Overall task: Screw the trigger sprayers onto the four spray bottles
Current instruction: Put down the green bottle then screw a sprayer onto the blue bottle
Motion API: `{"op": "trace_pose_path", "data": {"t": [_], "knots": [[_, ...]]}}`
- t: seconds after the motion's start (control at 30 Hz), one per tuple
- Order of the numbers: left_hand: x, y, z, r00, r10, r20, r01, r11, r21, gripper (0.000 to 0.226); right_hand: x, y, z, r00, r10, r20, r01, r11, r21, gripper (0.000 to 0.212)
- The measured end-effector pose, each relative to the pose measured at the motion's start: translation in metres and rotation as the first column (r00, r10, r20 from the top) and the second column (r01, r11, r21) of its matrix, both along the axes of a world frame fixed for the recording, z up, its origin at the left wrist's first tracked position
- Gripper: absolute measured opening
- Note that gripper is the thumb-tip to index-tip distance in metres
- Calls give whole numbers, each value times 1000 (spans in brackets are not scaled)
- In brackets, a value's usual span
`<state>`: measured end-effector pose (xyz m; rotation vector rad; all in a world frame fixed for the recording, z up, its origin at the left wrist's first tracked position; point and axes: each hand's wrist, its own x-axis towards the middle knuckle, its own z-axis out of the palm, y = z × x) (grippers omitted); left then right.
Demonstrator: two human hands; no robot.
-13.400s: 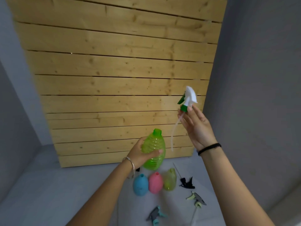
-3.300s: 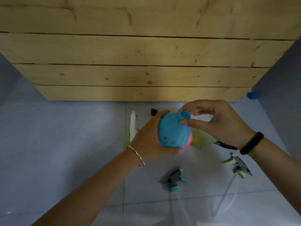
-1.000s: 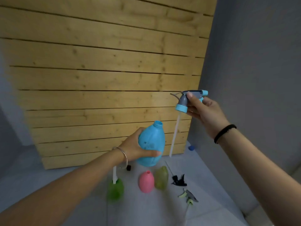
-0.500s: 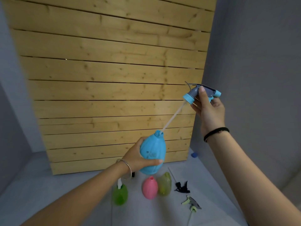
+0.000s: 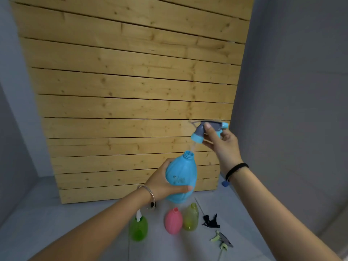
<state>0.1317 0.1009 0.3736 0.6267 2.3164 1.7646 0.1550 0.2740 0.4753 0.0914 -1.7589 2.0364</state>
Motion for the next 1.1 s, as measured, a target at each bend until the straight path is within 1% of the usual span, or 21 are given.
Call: {"op": "trace_pose_path", "data": {"t": [0.07,0.13,0.33,0.4,0.47,0.57,0.67,0.73,0.8,0.9,1.0,1.1], "knots": [[-1,2,5,1000,16,7,-16,999,51,83,0,-4,-6,998,53,25,-55,996,69,18],[-2,1,8,1000,24,9,-25,996,87,82,-1,-6,-9,996,85,31,-88,992,87,16],[-3,-1,10,1000,9,-1,-9,998,68,84,-1,-9,-15,993,116,20,-118,981,155,14],[-2,-2,11,1000,16,2,-16,997,74,82,-1,-9,-15,991,130,37,-134,974,183,18],[-2,-2,12,999,30,12,-31,995,95,76,-1,-8,-14,986,158,62,-168,962,217,29],[-2,0,17,999,32,37,-37,991,132,77,-1,-8,-15,956,275,103,-290,940,180,43],[-1,2,20,999,11,51,-17,991,132,83,0,-10,-19,919,372,133,-385,919,84,42],[0,2,21,998,-9,57,1,992,130,82,-1,-10,-20,901,411,140,-415,910,2,41],[0,2,23,998,-25,66,16,991,131,81,-2,-9,-21,887,439,142,-439,898,-37,39],[0,3,27,996,-31,78,20,990,140,80,-4,-11,-22,896,415,160,-416,909,-25,42],[0,3,29,997,-36,62,29,994,105,84,-3,-17,-21,913,373,164,-391,916,94,45],[0,3,30,999,-15,52,9,995,104,83,-4,-20,-19,926,350,140,-366,924,114,46]]}}
